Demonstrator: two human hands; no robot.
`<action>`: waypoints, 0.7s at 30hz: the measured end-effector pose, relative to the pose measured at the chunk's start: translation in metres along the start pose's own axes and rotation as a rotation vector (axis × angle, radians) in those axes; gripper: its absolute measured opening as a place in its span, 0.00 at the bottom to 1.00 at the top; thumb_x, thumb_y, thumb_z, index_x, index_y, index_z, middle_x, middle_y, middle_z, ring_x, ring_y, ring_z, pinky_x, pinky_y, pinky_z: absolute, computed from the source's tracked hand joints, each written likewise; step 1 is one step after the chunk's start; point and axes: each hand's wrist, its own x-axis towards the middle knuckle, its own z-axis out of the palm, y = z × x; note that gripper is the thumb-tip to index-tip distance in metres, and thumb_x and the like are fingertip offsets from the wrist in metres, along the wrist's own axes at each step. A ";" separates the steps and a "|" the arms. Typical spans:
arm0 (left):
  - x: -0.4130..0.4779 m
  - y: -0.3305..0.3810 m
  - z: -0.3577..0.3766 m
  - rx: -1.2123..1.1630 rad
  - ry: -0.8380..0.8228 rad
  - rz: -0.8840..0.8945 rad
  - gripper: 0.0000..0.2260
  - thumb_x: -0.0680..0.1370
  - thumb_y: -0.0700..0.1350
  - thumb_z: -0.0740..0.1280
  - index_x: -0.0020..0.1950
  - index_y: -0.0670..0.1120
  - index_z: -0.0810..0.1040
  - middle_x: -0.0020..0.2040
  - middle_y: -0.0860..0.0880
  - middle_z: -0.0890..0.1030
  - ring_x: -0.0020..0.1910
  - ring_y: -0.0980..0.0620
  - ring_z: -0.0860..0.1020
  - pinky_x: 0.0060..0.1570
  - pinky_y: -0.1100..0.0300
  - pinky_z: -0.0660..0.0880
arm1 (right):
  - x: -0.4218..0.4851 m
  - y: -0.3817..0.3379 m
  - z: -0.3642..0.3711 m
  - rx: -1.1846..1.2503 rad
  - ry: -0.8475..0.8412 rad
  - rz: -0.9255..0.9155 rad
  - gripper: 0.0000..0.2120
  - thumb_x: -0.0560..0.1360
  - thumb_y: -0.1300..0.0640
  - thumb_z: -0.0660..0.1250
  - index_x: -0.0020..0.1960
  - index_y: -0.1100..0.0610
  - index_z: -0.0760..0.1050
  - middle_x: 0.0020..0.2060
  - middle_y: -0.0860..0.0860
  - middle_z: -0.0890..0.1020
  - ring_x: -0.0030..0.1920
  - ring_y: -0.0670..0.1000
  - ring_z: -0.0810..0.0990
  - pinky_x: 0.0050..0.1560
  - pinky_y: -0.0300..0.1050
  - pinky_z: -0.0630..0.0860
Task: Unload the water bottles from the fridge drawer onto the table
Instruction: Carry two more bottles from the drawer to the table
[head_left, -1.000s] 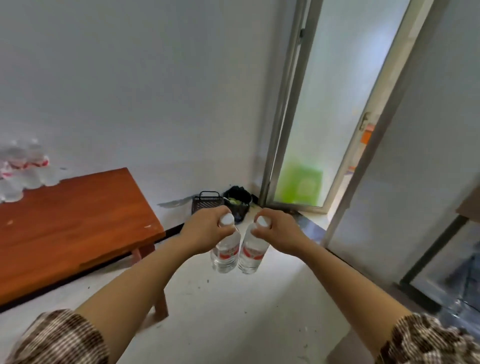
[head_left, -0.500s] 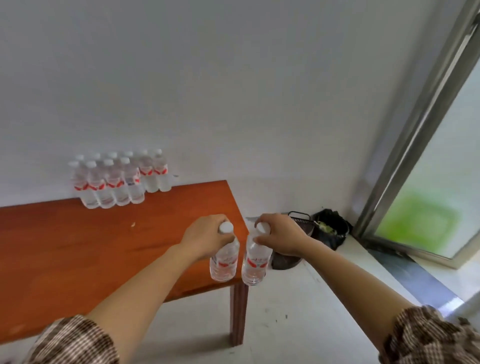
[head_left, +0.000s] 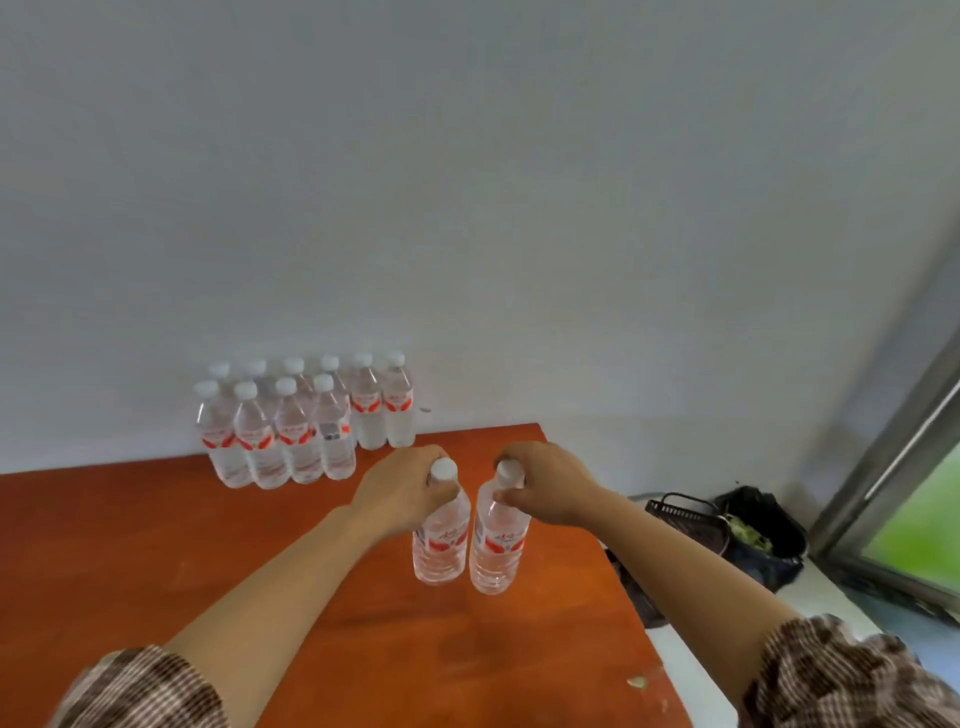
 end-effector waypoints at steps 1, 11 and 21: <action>0.015 -0.016 -0.003 0.002 -0.019 0.014 0.07 0.74 0.52 0.65 0.49 0.50 0.77 0.42 0.53 0.80 0.41 0.53 0.78 0.42 0.53 0.77 | 0.018 -0.004 0.005 -0.005 -0.004 0.003 0.18 0.72 0.46 0.70 0.59 0.51 0.75 0.55 0.49 0.81 0.53 0.52 0.79 0.49 0.46 0.76; 0.136 -0.138 -0.029 0.010 -0.127 0.070 0.08 0.76 0.53 0.66 0.52 0.54 0.73 0.46 0.55 0.78 0.43 0.53 0.76 0.40 0.58 0.71 | 0.171 -0.033 0.045 -0.006 -0.063 0.109 0.19 0.73 0.48 0.70 0.61 0.51 0.75 0.57 0.49 0.80 0.55 0.52 0.79 0.49 0.44 0.75; 0.201 -0.198 -0.029 0.071 -0.142 0.064 0.13 0.78 0.54 0.64 0.59 0.50 0.72 0.53 0.50 0.80 0.51 0.48 0.78 0.41 0.56 0.68 | 0.265 -0.046 0.074 0.031 -0.066 0.174 0.17 0.73 0.51 0.71 0.60 0.52 0.75 0.54 0.51 0.80 0.55 0.54 0.78 0.47 0.43 0.71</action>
